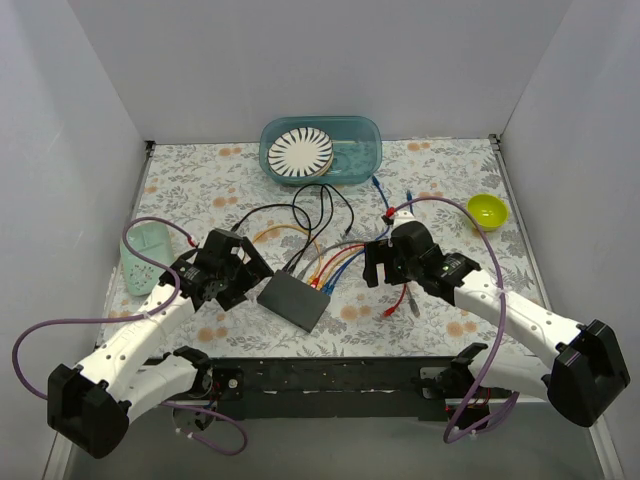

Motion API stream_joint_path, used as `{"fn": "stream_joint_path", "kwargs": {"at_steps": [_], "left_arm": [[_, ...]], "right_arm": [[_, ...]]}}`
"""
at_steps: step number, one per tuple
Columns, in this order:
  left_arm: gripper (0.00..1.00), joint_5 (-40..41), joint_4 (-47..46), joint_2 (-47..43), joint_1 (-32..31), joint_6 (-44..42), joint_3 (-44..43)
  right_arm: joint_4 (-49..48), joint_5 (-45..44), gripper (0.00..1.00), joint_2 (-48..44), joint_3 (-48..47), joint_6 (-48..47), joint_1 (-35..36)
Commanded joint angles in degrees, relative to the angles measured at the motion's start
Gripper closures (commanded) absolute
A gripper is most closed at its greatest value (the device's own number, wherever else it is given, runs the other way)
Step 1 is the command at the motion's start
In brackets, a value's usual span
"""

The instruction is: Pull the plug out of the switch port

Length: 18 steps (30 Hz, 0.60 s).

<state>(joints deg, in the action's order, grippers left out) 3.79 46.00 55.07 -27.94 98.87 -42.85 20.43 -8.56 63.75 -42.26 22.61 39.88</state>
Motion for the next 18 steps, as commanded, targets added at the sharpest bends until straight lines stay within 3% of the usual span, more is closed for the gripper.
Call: {"fn": "stream_joint_path", "kwargs": {"at_steps": [1,5,10,14,17,18], "left_arm": [[0.02,-0.97,-0.73,-1.01,-0.18,1.23,1.27],[0.02,-3.70,-3.45,-2.86,-0.18,1.76,4.17],[0.18,-6.78,-2.41,-3.30,-0.71,1.41,7.60],[0.18,-7.48,-0.56,-4.79,-2.46,2.90,10.15],[0.26,-7.22,0.84,-9.09,-3.26,4.14,11.99],[0.29,-6.70,1.54,-9.88,-3.34,4.22,12.26]], "right_arm": [[-1.70,1.35,0.01,1.02,-2.12,-1.43,0.73],[-3.81,2.84,0.02,5.67,-5.27,-1.52,2.22],[-4.77,2.49,0.08,16.38,-10.47,0.15,2.31],[-7.33,2.84,0.13,23.69,-13.63,1.29,2.05],[-6.81,5.12,0.35,30.54,-17.76,1.29,2.13],[-6.63,6.09,0.46,32.21,-18.73,1.38,2.13]]}}
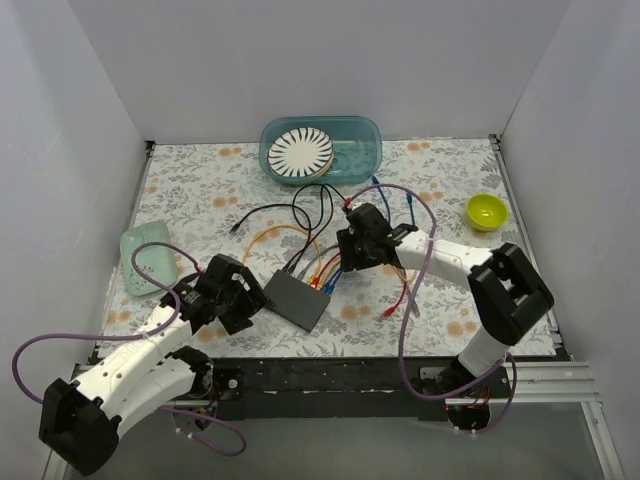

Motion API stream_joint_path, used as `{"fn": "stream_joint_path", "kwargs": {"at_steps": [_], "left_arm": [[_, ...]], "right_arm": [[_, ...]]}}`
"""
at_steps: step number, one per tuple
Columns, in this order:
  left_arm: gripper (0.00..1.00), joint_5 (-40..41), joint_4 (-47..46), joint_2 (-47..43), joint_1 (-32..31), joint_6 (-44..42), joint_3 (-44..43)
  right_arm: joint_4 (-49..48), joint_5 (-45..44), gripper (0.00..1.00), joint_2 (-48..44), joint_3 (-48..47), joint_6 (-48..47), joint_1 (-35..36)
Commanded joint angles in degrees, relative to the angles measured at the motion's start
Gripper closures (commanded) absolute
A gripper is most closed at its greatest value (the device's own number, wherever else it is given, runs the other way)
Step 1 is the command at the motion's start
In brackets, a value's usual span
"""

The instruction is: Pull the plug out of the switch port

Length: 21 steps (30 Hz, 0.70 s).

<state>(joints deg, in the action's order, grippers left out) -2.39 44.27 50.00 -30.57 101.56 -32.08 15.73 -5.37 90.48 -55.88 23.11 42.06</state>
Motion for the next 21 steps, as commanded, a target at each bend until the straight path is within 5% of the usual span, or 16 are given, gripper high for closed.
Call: {"fn": "stream_joint_path", "kwargs": {"at_steps": [1,6,9,14,17,21], "left_arm": [[0.32,-0.25,4.06,-5.34,-0.72,1.54,1.75],[0.55,-0.50,5.13,-5.18,-1.07,1.45,2.36],[0.61,-2.18,3.63,-2.20,-1.07,0.13,2.28],[0.55,1.68,3.72,1.41,-1.07,-0.22,-2.36],[0.48,10.71,5.47,5.89,-1.07,-1.44,-10.27],[0.48,9.62,3.72,15.46,-0.99,-3.82,-15.73]], "right_arm": [[-1.93,3.25,0.51,8.11,-6.60,0.88,-0.05],[-1.31,3.87,0.59,12.26,-8.90,1.06,-0.05],[-0.44,3.52,0.60,12.71,-8.99,0.97,-0.14],[-1.75,2.99,0.59,5.08,-3.82,2.72,1.17],[-1.58,2.82,0.56,-1.34,-1.17,3.08,3.72],[-0.88,1.16,0.54,-5.83,2.70,3.43,6.19]]}}
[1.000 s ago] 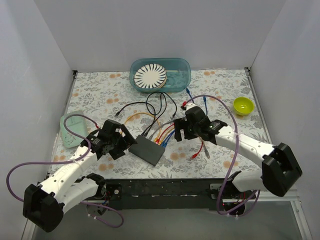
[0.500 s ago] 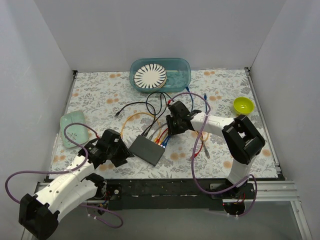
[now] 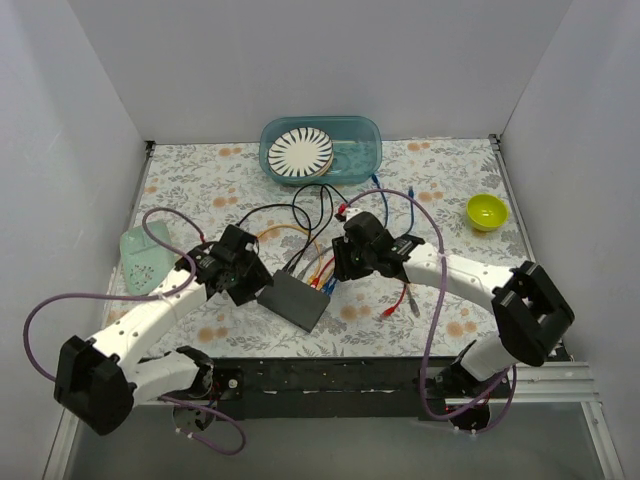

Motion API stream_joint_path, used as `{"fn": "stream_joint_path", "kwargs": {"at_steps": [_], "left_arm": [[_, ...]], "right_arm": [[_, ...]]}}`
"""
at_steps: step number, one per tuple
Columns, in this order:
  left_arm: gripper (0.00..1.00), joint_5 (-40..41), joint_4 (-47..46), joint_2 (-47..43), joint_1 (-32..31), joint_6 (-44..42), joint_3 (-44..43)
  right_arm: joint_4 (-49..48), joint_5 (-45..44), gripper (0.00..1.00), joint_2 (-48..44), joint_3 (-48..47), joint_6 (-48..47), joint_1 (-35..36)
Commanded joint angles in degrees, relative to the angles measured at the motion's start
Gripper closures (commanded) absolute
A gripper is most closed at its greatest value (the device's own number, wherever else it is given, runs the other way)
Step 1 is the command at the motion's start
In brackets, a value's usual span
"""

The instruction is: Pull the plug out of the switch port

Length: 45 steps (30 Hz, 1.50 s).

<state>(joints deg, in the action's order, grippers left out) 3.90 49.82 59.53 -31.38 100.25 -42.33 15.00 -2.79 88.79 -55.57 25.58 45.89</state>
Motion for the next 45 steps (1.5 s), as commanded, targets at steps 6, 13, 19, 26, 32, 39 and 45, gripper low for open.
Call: {"fn": "stream_joint_path", "kwargs": {"at_steps": [6,13,19,26,32,39,45], "left_arm": [[0.69,-7.84,-10.09,7.81,-1.23,-0.41,1.88],[0.88,-13.05,-14.67,3.06,-5.27,1.61,8.40],[1.00,-18.04,-19.23,7.52,-6.68,3.11,14.45],[0.99,-16.04,-19.32,18.24,-6.68,2.32,11.66],[0.94,-14.01,-20.03,31.41,-6.42,-1.28,3.50],[0.90,-13.04,-16.87,43.63,-2.38,-6.81,-13.62],[0.89,-12.60,-13.70,49.28,4.38,-8.93,-25.34]], "right_arm": [[1.60,-6.00,0.54,2.76,-4.70,-4.04,1.22],[4.16,-3.37,0.65,14.12,-13.78,-6.95,-1.85],[3.11,-0.91,0.74,15.54,-8.52,-6.95,-1.77],[0.65,1.72,0.74,7.19,3.44,-5.72,0.86],[-1.12,6.47,0.74,3.32,6.71,-3.44,6.92],[-1.30,9.02,0.73,7.61,0.04,-0.98,11.15],[4.14,5.52,0.73,9.74,-10.06,-3.16,11.15]]}}
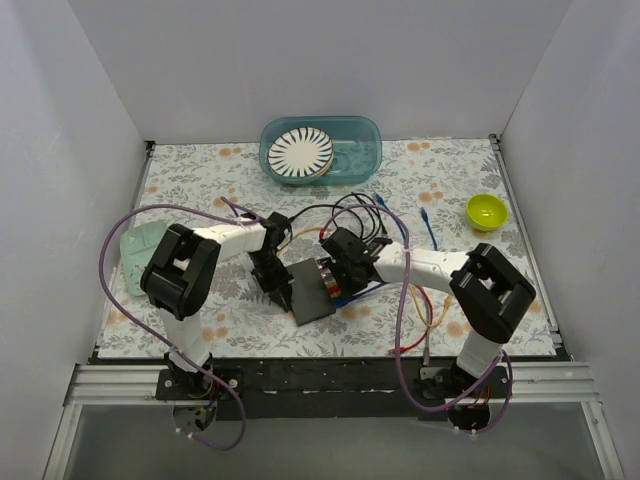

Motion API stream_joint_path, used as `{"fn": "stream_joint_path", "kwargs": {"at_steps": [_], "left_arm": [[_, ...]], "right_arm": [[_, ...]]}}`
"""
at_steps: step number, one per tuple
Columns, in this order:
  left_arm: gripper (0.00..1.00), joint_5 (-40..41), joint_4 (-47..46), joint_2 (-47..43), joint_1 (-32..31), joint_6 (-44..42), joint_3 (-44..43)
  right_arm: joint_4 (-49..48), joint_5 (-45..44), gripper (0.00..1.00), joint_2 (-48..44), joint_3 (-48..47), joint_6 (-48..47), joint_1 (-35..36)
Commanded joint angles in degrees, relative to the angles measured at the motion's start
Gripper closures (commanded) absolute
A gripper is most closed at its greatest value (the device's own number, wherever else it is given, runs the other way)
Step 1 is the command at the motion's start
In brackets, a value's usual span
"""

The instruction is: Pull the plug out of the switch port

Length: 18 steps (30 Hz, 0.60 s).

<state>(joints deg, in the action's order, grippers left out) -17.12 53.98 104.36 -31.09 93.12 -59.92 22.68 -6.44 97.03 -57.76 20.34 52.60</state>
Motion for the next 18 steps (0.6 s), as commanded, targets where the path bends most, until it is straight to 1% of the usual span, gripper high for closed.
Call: {"fn": "stream_joint_path", "kwargs": {"at_steps": [1,2,4,6,7,8,9,10,11,12,13,14,15,16,18], "left_arm": [[0.89,8.77,-17.33,4.71,5.07,-1.98,-10.02],[0.89,9.21,-16.89,4.63,6.64,-2.07,-11.17],[0.88,11.75,-15.05,3.15,7.27,-2.68,-13.28],[0.84,13.43,-14.16,0.86,7.19,-3.29,-14.44],[0.81,13.69,-14.16,-0.54,7.01,-3.12,-13.83],[0.70,14.13,-14.16,-4.47,6.14,-2.95,-11.82],[0.64,15.18,-14.16,-6.51,5.35,-2.60,-10.41],[0.62,15.63,-14.25,-8.71,4.47,-1.72,-9.09],[0.60,16.24,-14.34,-12.82,2.20,-1.02,-5.94],[0.58,16.33,-15.29,-15.12,0.44,-0.32,-4.43],[0.58,15.90,-16.00,-16.89,-3.06,0.82,-3.02],[0.58,15.37,-16.88,-18.47,-5.19,1.62,-1.44],[0.59,14.93,-18.89,-21.01,-7.38,2.23,1.01],[0.60,13.45,-19.95,-21.64,-11.32,3.02,2.25],[0.63,12.91,-22.49,-22.44,-15.47,3.12,4.19]], "right_arm": [[-2.39,7.68,0.73,0.97,-8.85,1.90,4.36],[0.58,3.84,0.73,0.27,-10.00,1.55,4.09],[3.59,0.56,0.71,-2.28,-12.71,1.46,2.87],[5.09,-2.17,0.66,-5.17,-13.43,1.46,0.50],[5.10,-2.44,0.64,-6.06,-13.96,1.11,-0.56],[5.27,-2.44,0.62,-6.76,-14.31,0.85,-1.70],[5.19,-2.27,0.62,-6.68,-14.75,0.67,-4.41],[5.10,-2.00,0.62,-6.42,-15.62,0.41,-5.74],[4.92,-1.13,0.62,-5.11,-16.24,0.14,-7.15],[4.57,-0.86,0.63,-4.14,-16.77,-0.03,-10.12],[4.31,-0.60,0.65,-3.18,-18.08,-0.12,-11.45],[3.78,0.28,0.69,-0.90,-18.88,-0.21,-12.68],[3.00,0.37,0.71,0.34,-19.58,-0.38,-14.96],[2.90,0.55,0.73,1.83,-20.63,-0.39,-16.03],[3.07,1.60,0.78,6.83,-24.58,-0.74,-18.48]]}}
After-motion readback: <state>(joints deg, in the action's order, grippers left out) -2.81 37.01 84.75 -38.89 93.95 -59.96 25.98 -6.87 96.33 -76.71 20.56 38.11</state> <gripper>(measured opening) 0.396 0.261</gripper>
